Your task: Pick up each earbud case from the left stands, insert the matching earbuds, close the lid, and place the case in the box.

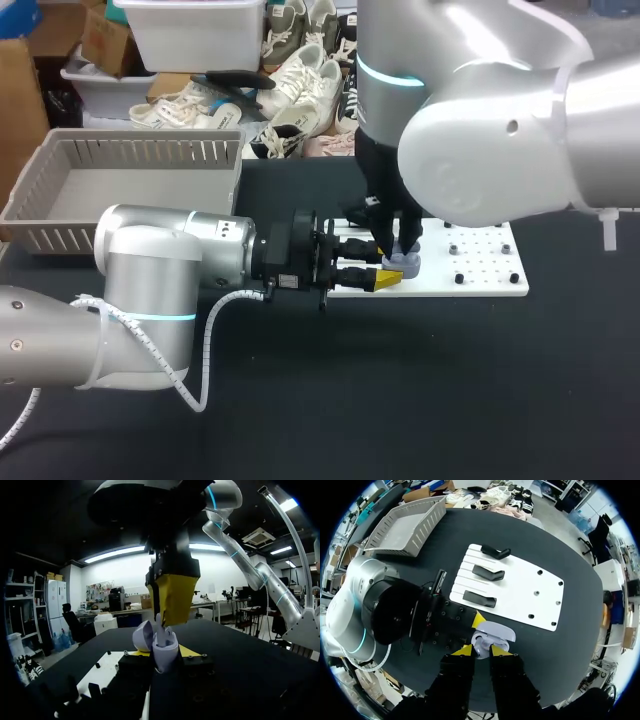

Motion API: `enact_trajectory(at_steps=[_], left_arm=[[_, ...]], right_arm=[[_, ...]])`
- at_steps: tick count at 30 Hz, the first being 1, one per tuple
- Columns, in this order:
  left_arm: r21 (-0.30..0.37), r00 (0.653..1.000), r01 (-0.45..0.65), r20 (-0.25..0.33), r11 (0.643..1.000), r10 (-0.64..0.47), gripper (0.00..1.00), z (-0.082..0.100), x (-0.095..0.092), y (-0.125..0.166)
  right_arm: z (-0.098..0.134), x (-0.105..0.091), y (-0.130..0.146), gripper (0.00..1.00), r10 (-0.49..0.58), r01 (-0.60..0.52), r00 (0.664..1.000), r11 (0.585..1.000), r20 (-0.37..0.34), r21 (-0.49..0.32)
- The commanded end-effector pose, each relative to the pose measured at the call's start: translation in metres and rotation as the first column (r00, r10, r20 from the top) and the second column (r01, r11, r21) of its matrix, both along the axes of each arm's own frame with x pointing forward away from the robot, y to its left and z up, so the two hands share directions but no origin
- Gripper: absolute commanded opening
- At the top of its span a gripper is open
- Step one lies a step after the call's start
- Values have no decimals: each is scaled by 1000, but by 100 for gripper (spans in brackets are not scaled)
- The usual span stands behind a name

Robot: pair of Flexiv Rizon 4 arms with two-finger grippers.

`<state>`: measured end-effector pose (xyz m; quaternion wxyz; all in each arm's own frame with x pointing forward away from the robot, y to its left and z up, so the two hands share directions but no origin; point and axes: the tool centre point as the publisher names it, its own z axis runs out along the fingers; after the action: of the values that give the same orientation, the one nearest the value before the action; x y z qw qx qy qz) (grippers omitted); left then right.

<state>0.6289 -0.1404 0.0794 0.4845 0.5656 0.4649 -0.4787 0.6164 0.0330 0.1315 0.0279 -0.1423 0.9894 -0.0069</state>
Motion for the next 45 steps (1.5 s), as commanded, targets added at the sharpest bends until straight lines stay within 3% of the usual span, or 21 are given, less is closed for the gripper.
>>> enact_trajectory(at_steps=[1,28,29,31,37,38,45], left_arm=[[-2,1000,1,0,1000,-1,0,-1,1,0],[-2,1000,1,0,1000,-1,0,-1,1,0],[-2,1000,1,0,1000,-1,0,-1,1,0],[-2,1000,1,0,1000,-1,0,-1,1,0],[-2,1000,1,0,1000,-1,0,-1,1,0],[-2,1000,1,0,1000,-1,0,-1,1,0],[-2,1000,1,0,1000,-1,0,-1,1,0]], right_arm=[[-1,1,1,0,-3,3,1000,1000,-1,-2],[-11,4,0,0,-6,6,1000,1000,-17,-12],[-11,4,1,1,-6,6,1000,1000,-18,-14],[-11,4,1,14,-6,6,1000,1000,-19,-16],[-10,4,0,25,-8,8,1000,1000,-16,-16],[-9,4,0,36,-9,9,1000,1000,-16,-16],[-4,1,-1,39,-11,11,1000,1000,-13,-7]])
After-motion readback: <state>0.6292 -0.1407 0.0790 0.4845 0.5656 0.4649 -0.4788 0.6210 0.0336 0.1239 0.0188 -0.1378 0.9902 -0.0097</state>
